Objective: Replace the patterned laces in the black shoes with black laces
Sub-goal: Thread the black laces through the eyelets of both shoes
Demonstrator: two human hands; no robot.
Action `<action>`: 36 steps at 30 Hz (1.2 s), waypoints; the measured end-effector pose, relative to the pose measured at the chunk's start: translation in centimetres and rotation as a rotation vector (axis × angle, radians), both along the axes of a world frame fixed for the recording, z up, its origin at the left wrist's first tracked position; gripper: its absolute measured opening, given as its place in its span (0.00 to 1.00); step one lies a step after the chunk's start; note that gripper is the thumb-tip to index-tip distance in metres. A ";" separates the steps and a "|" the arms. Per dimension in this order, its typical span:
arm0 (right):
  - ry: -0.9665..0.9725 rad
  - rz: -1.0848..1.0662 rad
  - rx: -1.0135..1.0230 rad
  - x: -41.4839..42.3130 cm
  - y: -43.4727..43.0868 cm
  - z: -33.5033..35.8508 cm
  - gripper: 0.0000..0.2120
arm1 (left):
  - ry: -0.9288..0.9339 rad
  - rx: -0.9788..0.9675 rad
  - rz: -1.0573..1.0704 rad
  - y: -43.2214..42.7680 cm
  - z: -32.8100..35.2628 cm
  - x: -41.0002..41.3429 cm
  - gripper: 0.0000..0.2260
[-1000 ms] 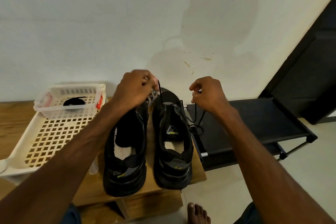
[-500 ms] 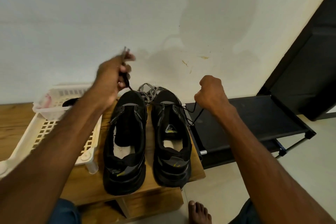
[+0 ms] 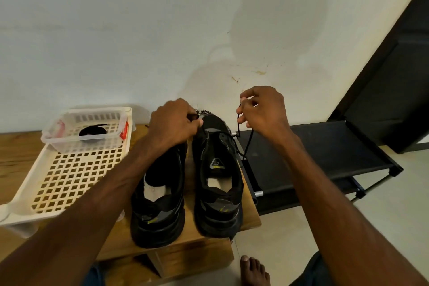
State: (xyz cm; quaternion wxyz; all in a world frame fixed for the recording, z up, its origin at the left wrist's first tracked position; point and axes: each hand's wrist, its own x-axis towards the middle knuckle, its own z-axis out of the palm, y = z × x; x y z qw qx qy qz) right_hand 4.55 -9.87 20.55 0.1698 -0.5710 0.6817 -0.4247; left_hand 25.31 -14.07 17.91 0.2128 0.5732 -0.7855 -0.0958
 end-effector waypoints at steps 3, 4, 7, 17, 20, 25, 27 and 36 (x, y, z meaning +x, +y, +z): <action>-0.032 -0.012 -0.031 0.0 0.1 0.2 0.08 | 0.318 -0.112 0.085 0.4 1.4 0.8 0.09; -0.062 -0.012 -0.061 0.1 0.2 0.4 0.09 | 0.395 -0.144 0.123 0.4 1.7 1.2 0.09; -0.168 0.036 -0.215 0.7 0.6 1.4 0.10 | 0.329 -0.153 0.198 0.4 1.7 2.1 0.13; -0.660 0.569 -0.335 3.9 2.9 4.5 0.13 | 0.425 -0.016 -0.198 2.1 1.5 -2.4 0.39; -0.855 0.666 -0.225 4.1 2.9 4.9 0.12 | 0.685 0.044 -0.303 2.6 1.6 -3.3 0.23; -1.044 0.542 -0.170 2.7 2.5 4.8 0.14 | 1.049 0.122 -0.270 2.2 3.2 -2.1 0.10; -1.072 0.425 -0.177 2.0 2.0 4.3 0.14 | 1.289 0.144 -0.192 1.7 4.1 -0.3 0.10; -0.635 0.145 0.020 1.8 1.2 2.3 0.11 | 0.792 0.079 0.241 -1.4 2.7 3.0 0.25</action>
